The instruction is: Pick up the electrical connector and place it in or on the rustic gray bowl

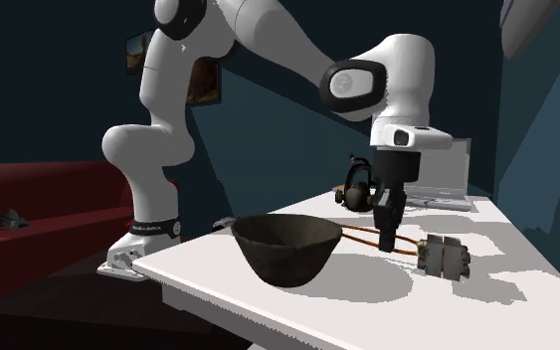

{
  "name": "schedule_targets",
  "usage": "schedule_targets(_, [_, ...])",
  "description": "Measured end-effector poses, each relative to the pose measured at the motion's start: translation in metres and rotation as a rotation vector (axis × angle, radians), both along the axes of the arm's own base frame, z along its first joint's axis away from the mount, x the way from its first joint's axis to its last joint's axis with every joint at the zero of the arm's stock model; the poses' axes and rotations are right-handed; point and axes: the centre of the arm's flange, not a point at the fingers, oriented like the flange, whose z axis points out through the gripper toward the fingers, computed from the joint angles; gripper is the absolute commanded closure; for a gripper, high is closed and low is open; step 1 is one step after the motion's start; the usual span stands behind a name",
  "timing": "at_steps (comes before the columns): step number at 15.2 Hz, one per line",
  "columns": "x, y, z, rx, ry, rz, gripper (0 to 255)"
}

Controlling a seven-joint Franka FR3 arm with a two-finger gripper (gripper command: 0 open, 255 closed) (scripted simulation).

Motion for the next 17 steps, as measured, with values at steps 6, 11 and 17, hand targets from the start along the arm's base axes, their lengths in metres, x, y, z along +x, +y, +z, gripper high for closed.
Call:
schedule_targets(6, [0.0, 0.002, 0.032, 0.0, 0.0, 0.0, 255])
schedule_targets(11, [0.0, 0.001, 0.058, 0.0, 0.0, 0.0, 255])
schedule_targets(17, [0.0, 0.002, 0.09, 0.0, 0.0, 0.0, 255])
